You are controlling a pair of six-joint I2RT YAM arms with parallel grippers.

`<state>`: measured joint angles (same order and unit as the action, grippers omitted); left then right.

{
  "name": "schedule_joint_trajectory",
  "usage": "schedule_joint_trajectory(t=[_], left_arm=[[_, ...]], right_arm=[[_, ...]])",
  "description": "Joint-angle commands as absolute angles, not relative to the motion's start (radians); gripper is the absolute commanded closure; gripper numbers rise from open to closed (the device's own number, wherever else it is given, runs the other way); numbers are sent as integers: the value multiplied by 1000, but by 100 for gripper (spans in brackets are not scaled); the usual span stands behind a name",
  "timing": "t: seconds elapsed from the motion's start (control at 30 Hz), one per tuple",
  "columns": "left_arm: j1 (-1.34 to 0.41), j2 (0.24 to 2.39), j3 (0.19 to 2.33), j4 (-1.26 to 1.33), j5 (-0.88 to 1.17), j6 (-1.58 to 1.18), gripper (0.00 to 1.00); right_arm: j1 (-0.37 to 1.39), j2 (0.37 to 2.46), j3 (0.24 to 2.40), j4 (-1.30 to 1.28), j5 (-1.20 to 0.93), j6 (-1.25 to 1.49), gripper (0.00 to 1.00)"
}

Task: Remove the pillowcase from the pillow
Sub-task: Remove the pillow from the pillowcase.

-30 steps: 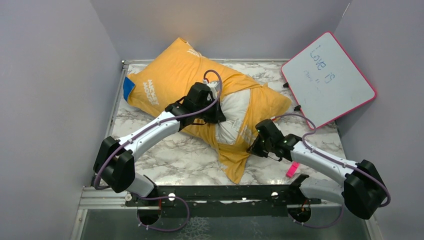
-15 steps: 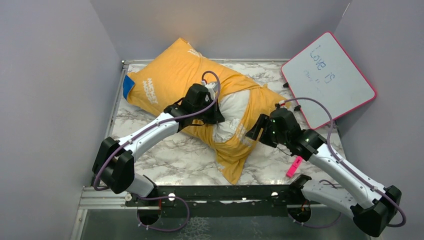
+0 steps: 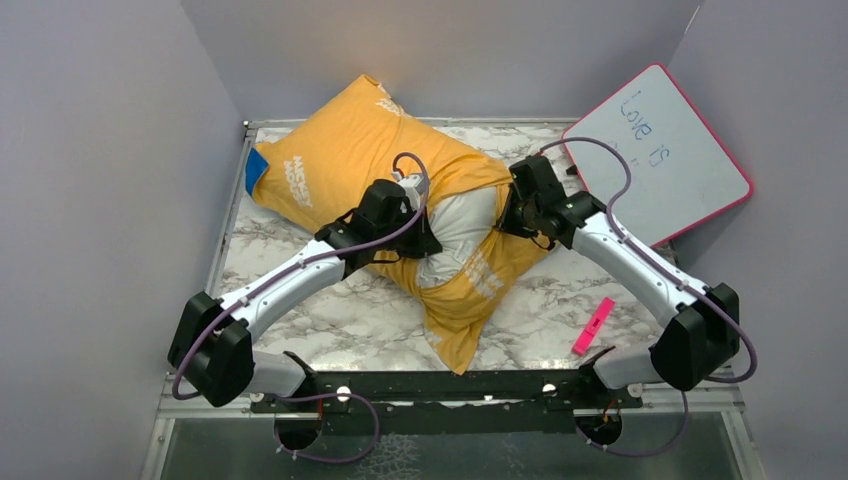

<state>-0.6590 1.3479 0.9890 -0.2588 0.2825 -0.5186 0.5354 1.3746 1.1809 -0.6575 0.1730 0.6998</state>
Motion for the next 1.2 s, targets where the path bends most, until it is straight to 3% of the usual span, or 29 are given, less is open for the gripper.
schedule_joint_trajectory(t=[0.0, 0.03, 0.23, 0.43, 0.57, 0.67, 0.73, 0.83, 1.0, 1.17], left_arm=[[-653, 1306, 963, -331, 218, -511, 100], [-654, 1304, 963, -336, 211, -509, 100], [-653, 1316, 967, -339, 197, -502, 100], [-653, 1366, 1005, -321, 245, -497, 100], [-654, 1385, 1036, -305, 264, -506, 100], [-654, 1398, 1052, -292, 267, -510, 100], [-654, 1413, 1063, -280, 280, -516, 100], [-656, 1439, 1076, -259, 305, -525, 100], [-663, 1462, 1094, -237, 316, -523, 100], [-679, 1469, 1101, -236, 321, -517, 100]], right_arm=[[479, 1418, 1232, -693, 317, 625, 93], [439, 1411, 1223, -703, 327, 613, 97], [192, 1332, 1127, -654, 241, 523, 97], [190, 1381, 1079, -620, -233, 489, 99], [190, 1303, 1061, -656, -312, 511, 81], [189, 1183, 1046, -670, -353, 545, 49], [190, 1108, 1014, -665, -427, 591, 39], [215, 1040, 920, -637, -576, 695, 36], [424, 988, 789, -502, -538, 925, 35], [565, 1088, 724, -309, -528, 1098, 35]])
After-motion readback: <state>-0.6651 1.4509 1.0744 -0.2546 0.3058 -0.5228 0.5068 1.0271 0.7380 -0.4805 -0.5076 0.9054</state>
